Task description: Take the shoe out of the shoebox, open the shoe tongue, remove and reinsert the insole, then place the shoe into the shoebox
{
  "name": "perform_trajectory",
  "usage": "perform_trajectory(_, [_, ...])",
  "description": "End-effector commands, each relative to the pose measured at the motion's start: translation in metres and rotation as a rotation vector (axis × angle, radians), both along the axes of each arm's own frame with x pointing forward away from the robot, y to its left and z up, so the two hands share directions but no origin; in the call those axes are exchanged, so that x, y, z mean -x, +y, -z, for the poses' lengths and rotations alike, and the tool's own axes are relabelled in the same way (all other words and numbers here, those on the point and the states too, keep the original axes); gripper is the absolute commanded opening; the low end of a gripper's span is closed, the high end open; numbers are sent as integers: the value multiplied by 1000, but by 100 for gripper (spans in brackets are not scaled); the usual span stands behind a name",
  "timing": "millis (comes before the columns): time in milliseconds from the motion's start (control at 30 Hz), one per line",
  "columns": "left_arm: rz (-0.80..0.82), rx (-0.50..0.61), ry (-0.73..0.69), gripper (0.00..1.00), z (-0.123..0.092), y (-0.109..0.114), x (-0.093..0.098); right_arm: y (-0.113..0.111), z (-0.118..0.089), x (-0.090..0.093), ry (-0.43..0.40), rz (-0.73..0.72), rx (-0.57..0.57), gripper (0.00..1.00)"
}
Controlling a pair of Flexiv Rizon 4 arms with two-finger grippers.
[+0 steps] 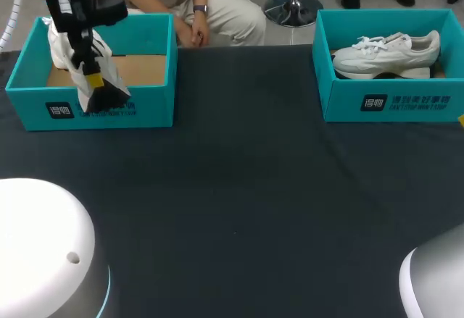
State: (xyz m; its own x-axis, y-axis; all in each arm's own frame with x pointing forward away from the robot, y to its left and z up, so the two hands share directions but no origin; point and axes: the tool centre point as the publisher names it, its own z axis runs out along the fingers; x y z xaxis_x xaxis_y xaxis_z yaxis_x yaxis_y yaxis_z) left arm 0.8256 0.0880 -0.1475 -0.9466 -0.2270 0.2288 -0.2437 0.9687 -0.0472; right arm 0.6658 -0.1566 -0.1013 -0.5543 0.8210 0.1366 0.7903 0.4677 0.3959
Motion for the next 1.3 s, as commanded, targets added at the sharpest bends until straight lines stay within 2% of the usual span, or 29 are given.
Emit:
perform_trajectory(33, [10, 10, 8, 0, -8, 22, -19, 0, -2, -3, 8, -2, 2, 100])
perform_trajectory(200, [55, 20, -2, 0, -9, 45, -41, 0, -2, -3, 8, -2, 2, 100])
perform_trajectory(500, [-1, 0, -4, 0, -5, 83, -78, 0, -2, -3, 8, -2, 2, 100])
perform_trajectory(667, [8, -17, -1, 0, -2, 99, -93, 0, -2, -3, 8, -2, 2, 100])
perform_trajectory(1067, [-17, -16, -2, 0, 8, 118, -117, 0, -2, -3, 8, -2, 2, 100])
perform_trajectory(1300, [-17, -16, -2, 0, 8, 118, -117, 0, -2, -3, 8, -2, 2, 100])
